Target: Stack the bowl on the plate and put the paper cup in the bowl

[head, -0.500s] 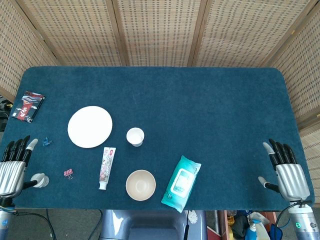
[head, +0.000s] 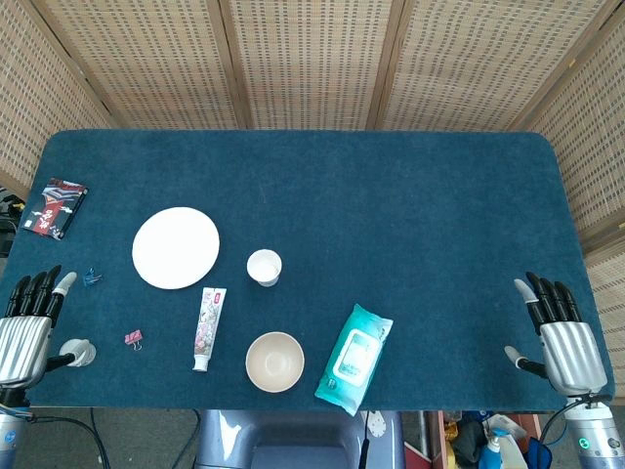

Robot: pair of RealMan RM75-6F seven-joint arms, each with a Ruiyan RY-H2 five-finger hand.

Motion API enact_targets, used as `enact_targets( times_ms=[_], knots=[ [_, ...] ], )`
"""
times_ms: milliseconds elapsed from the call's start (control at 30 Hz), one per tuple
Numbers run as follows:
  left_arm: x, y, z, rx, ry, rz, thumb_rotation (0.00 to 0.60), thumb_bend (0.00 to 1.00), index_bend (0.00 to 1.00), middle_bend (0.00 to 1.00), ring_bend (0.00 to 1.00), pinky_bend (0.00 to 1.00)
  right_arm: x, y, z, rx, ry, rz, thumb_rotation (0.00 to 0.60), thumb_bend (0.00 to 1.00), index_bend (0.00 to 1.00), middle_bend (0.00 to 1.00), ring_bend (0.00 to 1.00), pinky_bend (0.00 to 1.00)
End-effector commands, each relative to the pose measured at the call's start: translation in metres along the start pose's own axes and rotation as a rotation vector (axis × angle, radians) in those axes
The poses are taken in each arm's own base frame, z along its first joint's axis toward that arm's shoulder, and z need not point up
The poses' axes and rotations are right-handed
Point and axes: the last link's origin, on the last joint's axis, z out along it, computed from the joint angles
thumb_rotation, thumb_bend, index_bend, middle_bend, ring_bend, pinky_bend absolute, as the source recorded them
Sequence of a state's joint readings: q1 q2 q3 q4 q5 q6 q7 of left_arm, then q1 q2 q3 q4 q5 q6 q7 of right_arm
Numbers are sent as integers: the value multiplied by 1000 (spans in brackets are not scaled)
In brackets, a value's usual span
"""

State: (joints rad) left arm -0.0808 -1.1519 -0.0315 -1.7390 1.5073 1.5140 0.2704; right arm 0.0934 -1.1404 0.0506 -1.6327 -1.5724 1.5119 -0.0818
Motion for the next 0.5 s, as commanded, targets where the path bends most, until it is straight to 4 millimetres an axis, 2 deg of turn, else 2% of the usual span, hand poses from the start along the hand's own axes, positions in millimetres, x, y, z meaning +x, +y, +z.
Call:
enact_targets(
  times_ms=[33, 500],
  knots=[
    [-1, 0, 0, -1, -3, -1, 600, 148, 65, 0, 0, 0, 0, 0, 0, -1, -1, 0, 600, 146, 3, 0, 0, 0],
    [0, 2, 4, -14, -7, -20, 600, 148, 65, 0, 0, 0, 0, 3, 2, -13, -2, 2, 600, 146, 2, 0, 0, 0]
  ],
)
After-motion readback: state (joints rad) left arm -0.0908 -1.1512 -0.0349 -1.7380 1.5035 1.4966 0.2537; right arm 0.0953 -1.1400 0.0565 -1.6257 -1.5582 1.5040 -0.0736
